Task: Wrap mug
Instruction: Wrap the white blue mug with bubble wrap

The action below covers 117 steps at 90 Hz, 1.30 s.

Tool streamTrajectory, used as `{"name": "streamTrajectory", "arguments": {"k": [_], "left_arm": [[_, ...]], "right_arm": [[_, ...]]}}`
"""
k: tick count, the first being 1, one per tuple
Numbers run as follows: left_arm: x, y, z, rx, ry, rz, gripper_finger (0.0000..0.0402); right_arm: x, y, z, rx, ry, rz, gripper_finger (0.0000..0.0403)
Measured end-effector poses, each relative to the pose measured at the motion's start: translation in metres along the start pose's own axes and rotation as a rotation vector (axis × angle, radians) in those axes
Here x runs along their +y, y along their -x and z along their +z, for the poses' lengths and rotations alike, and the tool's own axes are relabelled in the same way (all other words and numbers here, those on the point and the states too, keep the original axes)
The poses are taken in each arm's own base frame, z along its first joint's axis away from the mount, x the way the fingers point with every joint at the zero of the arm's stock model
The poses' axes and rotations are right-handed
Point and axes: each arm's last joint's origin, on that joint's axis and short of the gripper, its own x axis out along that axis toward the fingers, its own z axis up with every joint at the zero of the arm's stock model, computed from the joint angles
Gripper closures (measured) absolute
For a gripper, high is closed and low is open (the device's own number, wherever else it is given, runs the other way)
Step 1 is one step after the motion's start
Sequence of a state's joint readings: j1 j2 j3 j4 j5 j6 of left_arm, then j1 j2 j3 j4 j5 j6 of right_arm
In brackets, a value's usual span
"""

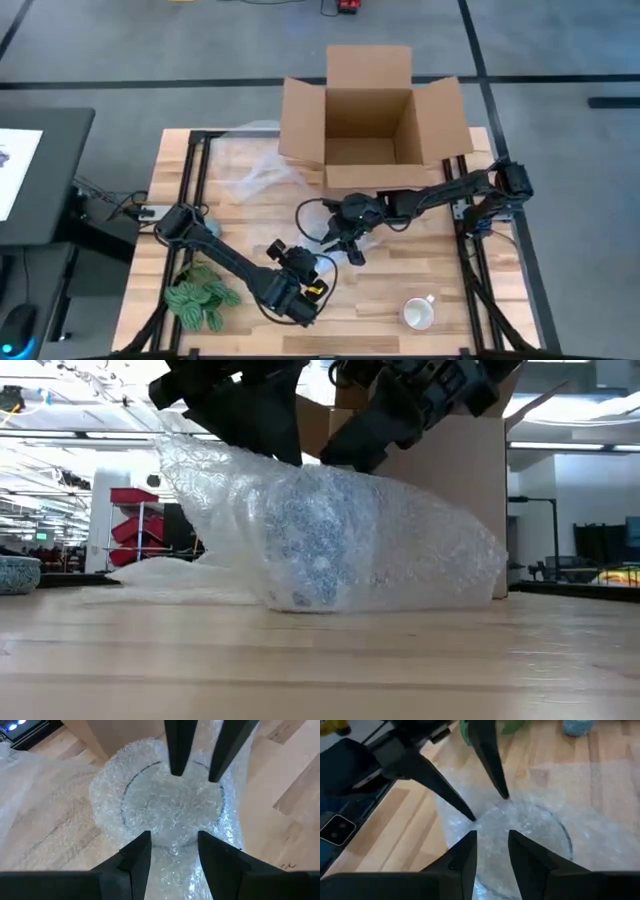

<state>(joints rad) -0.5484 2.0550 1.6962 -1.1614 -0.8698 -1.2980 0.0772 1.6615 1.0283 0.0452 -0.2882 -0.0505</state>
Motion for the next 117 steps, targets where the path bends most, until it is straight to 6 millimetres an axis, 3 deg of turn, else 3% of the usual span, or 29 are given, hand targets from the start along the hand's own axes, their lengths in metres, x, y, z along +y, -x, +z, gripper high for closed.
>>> {"name": "streamTrajectory", "arguments": {"k": [14,22,34,52,72,96,117], "left_arm": [[0.000,0.000,0.000,-0.004,0.001,0.001,0.0261],[0.000,0.000,0.000,-0.005,0.002,0.001,0.0261],[0.000,0.000,0.000,-0.005,-0.002,0.001,0.0261],[0.002,0.002,0.002,-0.001,-0.001,-0.003,0.0261],[0.005,0.021,0.012,0.006,-0.045,0.002,0.0261],[0.007,0.054,0.028,-0.006,-0.053,-0.034,0.0261],[0.005,0.069,0.018,-0.011,-0.007,-0.071,0.0261]], "right_arm": [[-0.004,-0.012,-0.005,0.003,0.008,-0.001,0.0368],[-0.007,-0.014,0.006,-0.018,0.019,-0.009,0.0396],[-0.010,-0.019,0.020,0.034,0.026,-0.009,0.0401],[-0.017,-0.045,0.013,0.222,0.018,0.009,0.0402],[-0.023,-0.066,0.007,0.301,-0.002,0.010,0.0403],[-0.032,-0.063,0.001,0.372,-0.037,0.001,0.0403],[-0.036,-0.065,-0.010,0.437,-0.049,-0.003,0.0403]]}}
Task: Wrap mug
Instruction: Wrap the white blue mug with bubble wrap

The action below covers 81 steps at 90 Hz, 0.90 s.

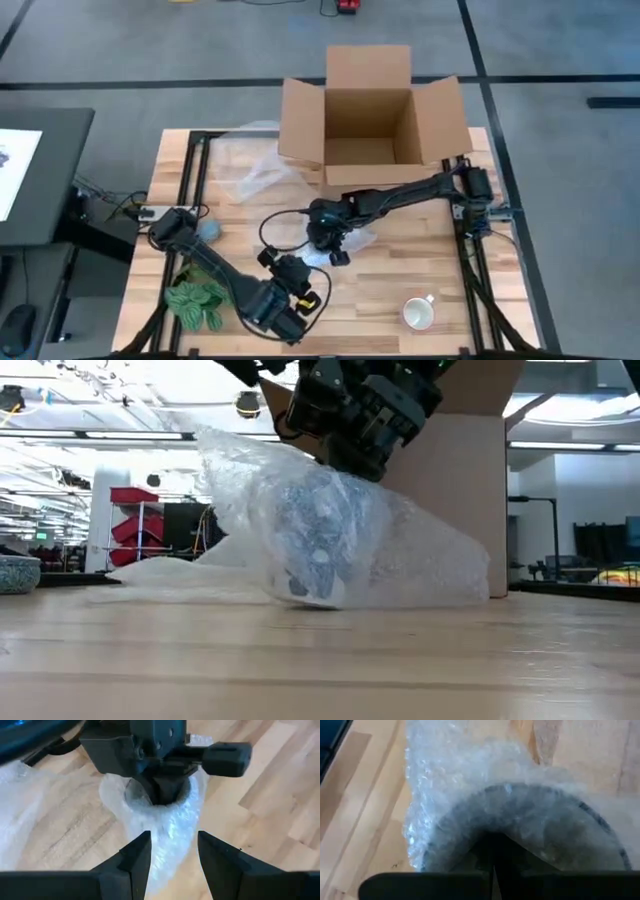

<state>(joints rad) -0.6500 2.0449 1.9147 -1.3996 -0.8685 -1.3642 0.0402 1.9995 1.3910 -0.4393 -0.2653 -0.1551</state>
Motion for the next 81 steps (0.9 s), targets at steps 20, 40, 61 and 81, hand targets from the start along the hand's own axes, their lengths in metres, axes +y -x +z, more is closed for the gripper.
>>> {"name": "streamTrajectory", "arguments": {"k": [20,40,61,81], "left_arm": [[-0.004,0.016,-0.015,0.043,0.051,-0.045,0.0261],[-0.005,0.028,-0.033,0.053,0.129,-0.071,0.0261],[-0.006,0.026,-0.048,0.052,0.146,-0.065,0.0261],[-0.005,0.024,-0.051,0.049,0.138,-0.057,0.0261]], "right_arm": [[-0.002,-0.007,-0.002,0.012,-0.002,-0.001,0.0403],[-0.003,-0.007,-0.005,0.034,-0.008,0.023,0.0403],[-0.002,-0.011,-0.010,0.066,-0.011,0.034,0.0403],[-0.002,-0.011,-0.009,0.056,-0.010,0.032,0.0403]]}}
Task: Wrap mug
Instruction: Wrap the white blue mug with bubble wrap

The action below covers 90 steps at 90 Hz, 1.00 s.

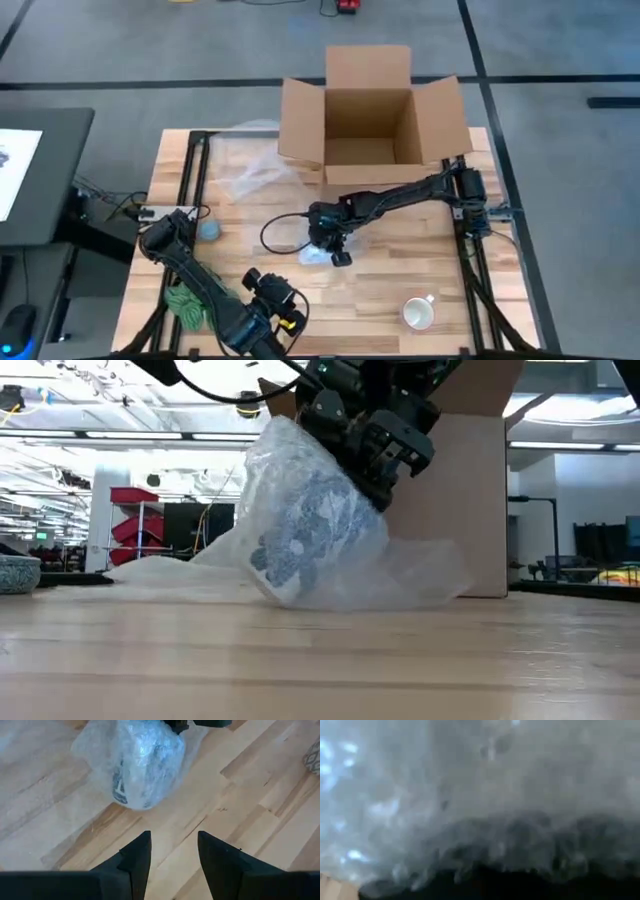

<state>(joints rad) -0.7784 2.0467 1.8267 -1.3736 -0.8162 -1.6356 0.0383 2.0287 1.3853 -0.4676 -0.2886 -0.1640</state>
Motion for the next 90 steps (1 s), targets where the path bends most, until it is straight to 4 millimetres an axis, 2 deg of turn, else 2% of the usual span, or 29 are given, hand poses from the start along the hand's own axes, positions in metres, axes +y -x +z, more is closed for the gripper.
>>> {"name": "streamTrajectory", "arguments": {"k": [47,77,90], "left_arm": [[0.000,0.000,0.000,0.000,0.002,-0.003,0.0261],[-0.001,0.000,0.000,0.000,0.004,-0.005,0.0260],[-0.001,0.000,0.000,0.000,0.004,-0.005,0.0260]], "right_arm": [[0.004,0.018,0.027,-0.037,-0.022,-0.011,0.0399],[0.008,0.040,0.043,-0.012,0.041,-0.006,0.0310],[0.010,0.052,0.050,0.011,0.050,-0.001,0.0295]]}}
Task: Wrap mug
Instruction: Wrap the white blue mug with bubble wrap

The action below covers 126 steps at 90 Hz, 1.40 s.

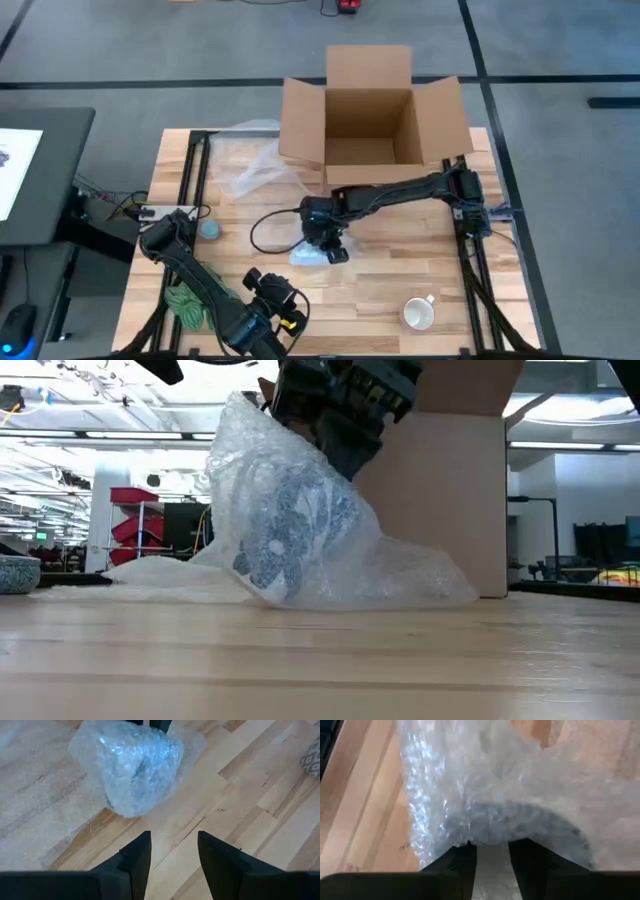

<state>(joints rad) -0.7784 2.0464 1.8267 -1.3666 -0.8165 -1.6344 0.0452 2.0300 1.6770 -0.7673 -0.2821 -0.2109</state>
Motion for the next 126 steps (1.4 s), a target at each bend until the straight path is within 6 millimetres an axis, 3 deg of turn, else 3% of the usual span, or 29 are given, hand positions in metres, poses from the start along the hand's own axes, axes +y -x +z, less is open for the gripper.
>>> {"name": "streamTrajectory", "arguments": {"k": [22,40,67,91,126], "left_arm": [[0.000,0.000,0.000,0.000,-0.001,0.000,0.0260],[0.000,0.000,0.000,0.000,0.000,0.001,0.0260],[-0.001,0.000,0.000,0.000,0.004,-0.005,0.0261],[-0.002,0.000,0.000,0.000,-0.016,-0.015,0.0260],[-0.003,0.007,-0.007,0.052,-0.006,-0.038,0.0260]], "right_arm": [[0.003,0.019,0.013,-0.012,0.012,0.000,0.0295],[0.009,0.019,0.015,-0.012,0.044,0.007,0.0295],[0.002,-0.035,0.016,-0.043,0.049,0.014,0.0296],[-0.013,-0.056,0.009,-0.007,0.013,0.003,0.0296],[-0.006,-0.030,0.026,-0.017,0.026,0.003,0.0296]]}}
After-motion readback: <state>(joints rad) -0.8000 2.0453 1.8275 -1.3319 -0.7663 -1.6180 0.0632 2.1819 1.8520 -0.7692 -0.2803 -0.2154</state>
